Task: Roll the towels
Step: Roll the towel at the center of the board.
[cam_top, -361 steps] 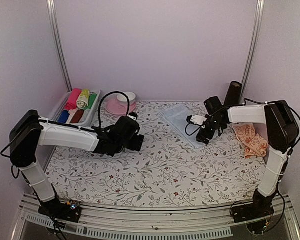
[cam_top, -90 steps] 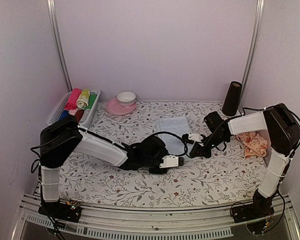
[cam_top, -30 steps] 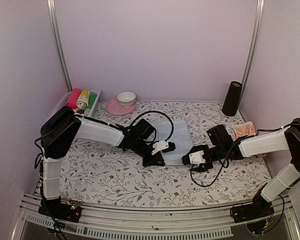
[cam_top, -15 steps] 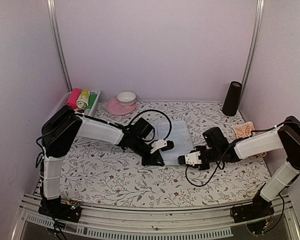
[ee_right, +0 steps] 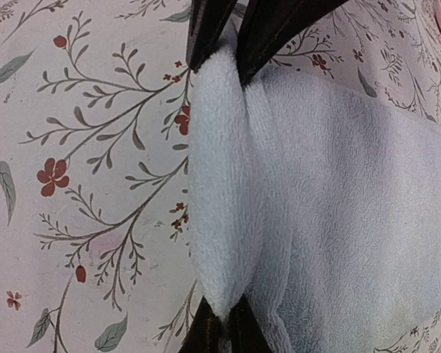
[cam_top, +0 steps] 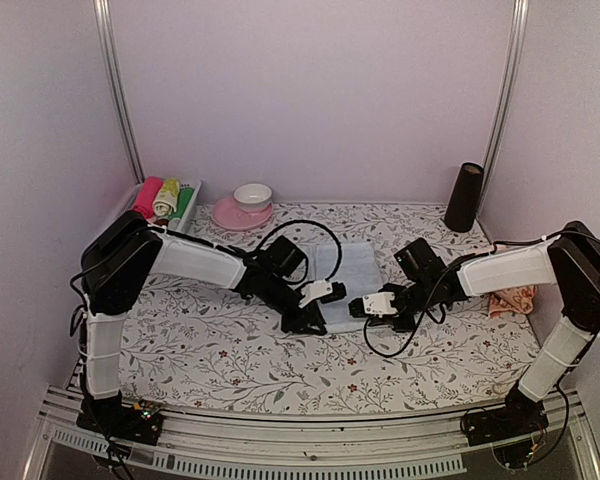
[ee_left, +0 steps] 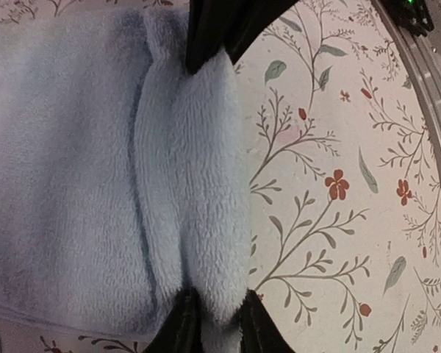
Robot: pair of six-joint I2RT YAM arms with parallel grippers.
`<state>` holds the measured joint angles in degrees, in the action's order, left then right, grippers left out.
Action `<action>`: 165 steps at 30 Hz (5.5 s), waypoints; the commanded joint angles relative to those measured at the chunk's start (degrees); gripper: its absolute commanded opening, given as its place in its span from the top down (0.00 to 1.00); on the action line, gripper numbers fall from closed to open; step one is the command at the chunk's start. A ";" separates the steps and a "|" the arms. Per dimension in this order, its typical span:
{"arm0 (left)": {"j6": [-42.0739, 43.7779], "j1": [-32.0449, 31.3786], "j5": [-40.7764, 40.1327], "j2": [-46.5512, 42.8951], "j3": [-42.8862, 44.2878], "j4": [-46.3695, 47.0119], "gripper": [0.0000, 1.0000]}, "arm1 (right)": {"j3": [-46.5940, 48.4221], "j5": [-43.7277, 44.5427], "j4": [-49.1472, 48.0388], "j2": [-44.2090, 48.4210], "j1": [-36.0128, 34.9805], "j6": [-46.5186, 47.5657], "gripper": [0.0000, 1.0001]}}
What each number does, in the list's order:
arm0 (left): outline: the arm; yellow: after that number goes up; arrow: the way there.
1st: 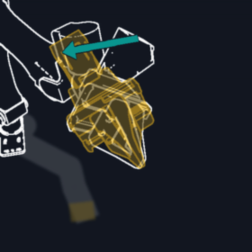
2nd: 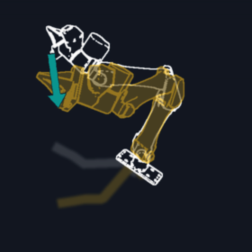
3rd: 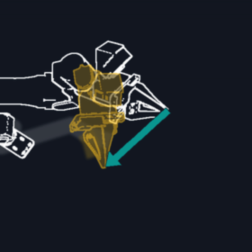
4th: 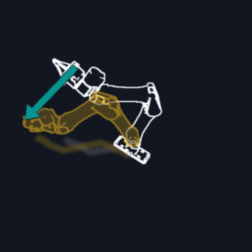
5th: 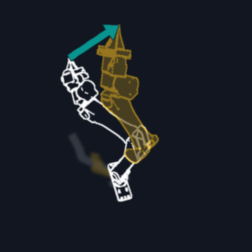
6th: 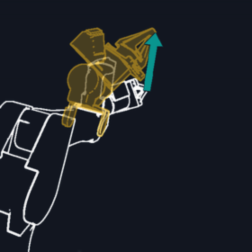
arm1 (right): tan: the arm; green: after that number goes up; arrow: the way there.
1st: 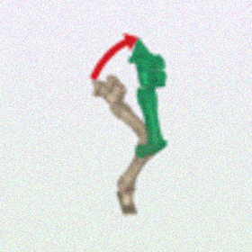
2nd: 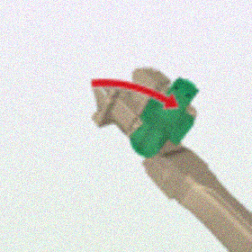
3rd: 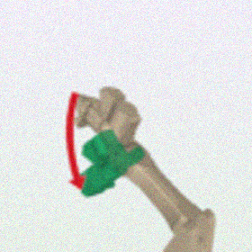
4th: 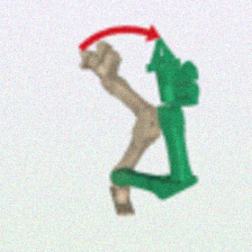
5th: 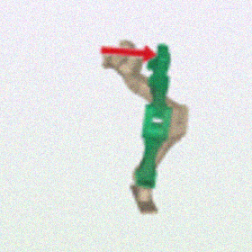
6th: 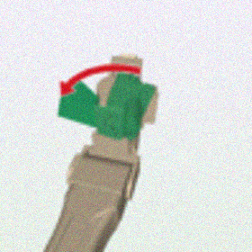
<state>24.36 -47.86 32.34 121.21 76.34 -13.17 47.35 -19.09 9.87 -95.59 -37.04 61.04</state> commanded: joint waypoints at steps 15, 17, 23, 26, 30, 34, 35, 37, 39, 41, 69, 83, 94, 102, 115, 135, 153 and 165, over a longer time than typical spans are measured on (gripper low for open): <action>-3.16 0.15 -1.01 -10.14 -7.80 3.31 0.56 | 15.21 -19.22 29.54 -10.01 5.36 -0.65 0.97; -3.08 0.10 -0.25 -9.93 -7.70 3.21 0.56 | 16.29 -19.92 30.21 -11.18 6.45 -1.42 0.97; -3.25 -0.05 0.31 -9.21 -7.29 3.15 0.50 | 18.06 -20.60 30.59 -12.80 9.05 -3.43 0.97; -3.75 -0.20 -0.24 -9.08 -6.65 3.35 0.49 | 18.47 -20.42 30.68 -13.50 9.26 -4.07 0.97; -4.86 -0.21 -1.00 -6.74 -6.31 4.35 0.50 | 19.45 -20.34 30.73 -14.45 9.34 -4.97 0.96; -5.91 -0.22 -2.11 -6.09 -5.64 4.87 0.50 | 20.31 -20.12 30.62 -15.41 9.52 -5.89 0.96; -6.02 -0.15 -1.62 -6.03 -5.59 5.01 0.50 | 20.56 -19.71 30.42 -15.74 9.59 -6.37 0.96; -6.28 -0.15 -0.77 -5.83 -5.29 5.06 0.51 | 21.06 -19.10 30.15 -16.47 9.69 -7.15 0.96; -6.42 -0.11 0.19 -6.11 -5.34 5.27 0.51 | 21.32 -18.67 29.93 -17.01 9.70 -7.82 0.96; -6.59 -0.01 1.63 -6.59 -5.67 5.89 0.51 | 21.45 -18.46 29.70 -17.24 9.70 -8.24 0.96; -11.18 0.34 5.17 -3.74 -1.73 4.73 0.43 | 21.47 -16.09 28.80 -16.82 9.79 -10.19 0.95; -12.14 -0.71 -0.45 -1.16 -0.06 1.86 0.78 | 21.47 -16.13 28.67 -16.15 9.79 -10.19 0.95; -12.66 -0.67 -4.25 -1.17 -0.21 2.55 1.00 | 21.46 -15.76 28.33 -12.57 10.47 -9.27 0.88; -13.19 -0.74 -8.22 -0.68 0.12 3.06 1.00 | 21.47 -15.27 27.44 -11.87 10.84 -9.62 0.90; -12.83 -0.91 -13.17 1.78 1.54 2.13 1.00 | 21.47 -10.32 24.34 -15.09 10.85 -12.92 0.87; -6.05 -2.67 -25.81 -16.26 -13.22 22.99 0.46 | 21.46 -9.73 26.33 -18.83 10.84 -13.14 0.86; 18.01 -15.09 -42.23 -9.14 -16.68 27.25 0.33 | 23.62 -10.69 27.75 -19.59 10.89 -12.89 0.86; 18.86 -15.21 -46.02 -3.69 -14.81 24.58 0.60 | 23.70 -11.05 28.26 -20.06 10.88 -12.52 0.86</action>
<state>42.28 -62.63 -12.29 115.61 60.99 13.58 70.87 -32.58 37.32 -112.90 -26.50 47.81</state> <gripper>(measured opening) 0.470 0.139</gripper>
